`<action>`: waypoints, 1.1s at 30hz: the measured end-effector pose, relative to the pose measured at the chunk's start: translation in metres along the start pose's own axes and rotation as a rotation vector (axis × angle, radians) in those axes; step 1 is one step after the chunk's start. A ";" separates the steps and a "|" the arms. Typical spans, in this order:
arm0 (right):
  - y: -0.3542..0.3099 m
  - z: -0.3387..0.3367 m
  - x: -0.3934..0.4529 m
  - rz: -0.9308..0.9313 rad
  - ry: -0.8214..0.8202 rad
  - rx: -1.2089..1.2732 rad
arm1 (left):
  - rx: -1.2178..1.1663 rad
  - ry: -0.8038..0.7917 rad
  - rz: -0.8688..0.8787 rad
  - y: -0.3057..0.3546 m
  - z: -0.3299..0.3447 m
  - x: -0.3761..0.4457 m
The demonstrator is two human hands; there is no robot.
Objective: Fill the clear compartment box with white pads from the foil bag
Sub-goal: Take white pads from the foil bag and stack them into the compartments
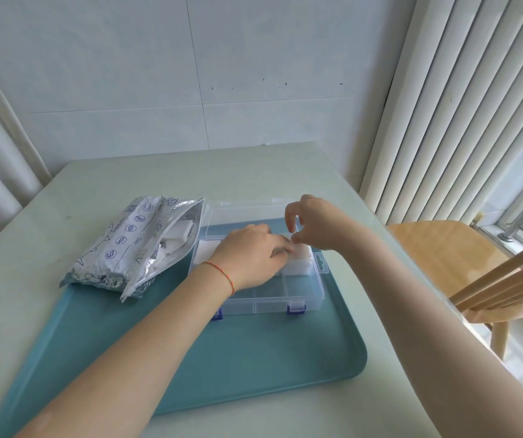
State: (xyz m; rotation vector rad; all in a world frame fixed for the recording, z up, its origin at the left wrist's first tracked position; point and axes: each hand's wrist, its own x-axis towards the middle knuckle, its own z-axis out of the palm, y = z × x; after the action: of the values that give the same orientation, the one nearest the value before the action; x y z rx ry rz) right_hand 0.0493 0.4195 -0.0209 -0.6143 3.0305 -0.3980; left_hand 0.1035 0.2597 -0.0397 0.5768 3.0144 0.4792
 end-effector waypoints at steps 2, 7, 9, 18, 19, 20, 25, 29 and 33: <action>-0.002 -0.002 -0.003 0.016 -0.006 -0.079 | 0.018 0.007 0.003 0.000 0.001 0.001; -0.008 -0.009 -0.010 0.074 -0.044 -0.290 | 0.082 0.073 0.045 0.002 0.007 0.002; -0.011 -0.011 -0.011 0.098 -0.077 -0.330 | 0.088 0.101 0.081 0.002 0.009 0.002; -0.019 -0.011 -0.006 0.153 -0.220 -0.365 | 0.141 0.044 0.154 0.008 0.010 0.005; -0.019 -0.012 -0.005 0.153 -0.228 -0.372 | 0.174 0.038 0.164 0.008 0.010 0.007; -0.019 -0.014 -0.005 0.152 -0.232 -0.379 | 0.196 0.030 0.168 0.008 0.009 0.009; -0.024 -0.013 -0.001 0.087 -0.071 -0.336 | 0.095 0.040 0.148 0.000 -0.005 0.006; -0.048 -0.012 0.010 -0.027 0.099 -0.108 | 0.088 0.580 0.049 -0.038 -0.034 -0.016; -0.087 -0.004 0.021 -0.124 0.096 0.089 | 0.248 0.559 -0.371 -0.080 -0.062 -0.049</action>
State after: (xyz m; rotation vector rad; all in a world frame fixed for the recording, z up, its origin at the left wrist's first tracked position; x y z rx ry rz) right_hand 0.0624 0.3353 0.0057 -0.8016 3.0524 -0.5800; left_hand 0.1149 0.1531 -0.0066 -0.1579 3.6194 0.2793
